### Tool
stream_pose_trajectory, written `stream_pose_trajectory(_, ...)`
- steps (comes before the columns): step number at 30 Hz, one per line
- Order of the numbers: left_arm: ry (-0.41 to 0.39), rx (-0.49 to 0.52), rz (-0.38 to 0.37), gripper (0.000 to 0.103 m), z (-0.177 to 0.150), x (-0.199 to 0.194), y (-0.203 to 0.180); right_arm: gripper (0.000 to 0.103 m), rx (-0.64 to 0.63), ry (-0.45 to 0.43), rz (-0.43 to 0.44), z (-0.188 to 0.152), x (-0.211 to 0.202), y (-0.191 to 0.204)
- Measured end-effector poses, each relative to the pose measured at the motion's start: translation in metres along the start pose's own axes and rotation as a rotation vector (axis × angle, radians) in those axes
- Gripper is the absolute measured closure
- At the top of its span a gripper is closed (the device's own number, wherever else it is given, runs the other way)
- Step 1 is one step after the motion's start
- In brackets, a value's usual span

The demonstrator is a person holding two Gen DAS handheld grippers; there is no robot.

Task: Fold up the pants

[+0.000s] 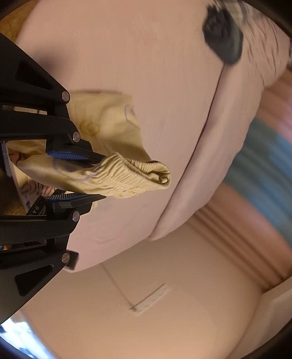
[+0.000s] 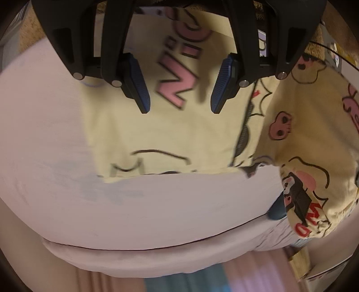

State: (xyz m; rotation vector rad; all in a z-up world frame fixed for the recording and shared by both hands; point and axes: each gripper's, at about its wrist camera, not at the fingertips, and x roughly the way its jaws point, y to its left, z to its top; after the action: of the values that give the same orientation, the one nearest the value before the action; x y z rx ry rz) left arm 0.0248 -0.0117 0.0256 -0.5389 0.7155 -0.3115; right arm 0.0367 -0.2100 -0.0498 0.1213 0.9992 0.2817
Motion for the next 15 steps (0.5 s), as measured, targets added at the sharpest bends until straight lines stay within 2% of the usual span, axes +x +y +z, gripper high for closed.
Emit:
stream_pose_trajectory(3, 0.056, 0.054, -0.038, 0.081, -0.006, 0.028, -0.028, 0.047, 0.060, -0.040, -0.010, 0.002, -0.021, -0.025)
stream_pose_trajectory(8, 0.177, 0.111, -0.088, 0.081, -0.026, 0.079, -0.058, 0.046, 0.162, -0.078, -0.083, 0.002, -0.043, -0.074)
stream_pose_trajectory(11, 0.269, 0.140, -0.075, 0.081, -0.050, 0.115, -0.068, 0.045, 0.224, -0.073, -0.097, -0.003, -0.045, -0.097)
stream_pose_trajectory(15, 0.384, 0.129, -0.038, 0.081, -0.074, 0.156, -0.065, 0.045, 0.275, -0.031, -0.087, -0.013, -0.037, -0.113)
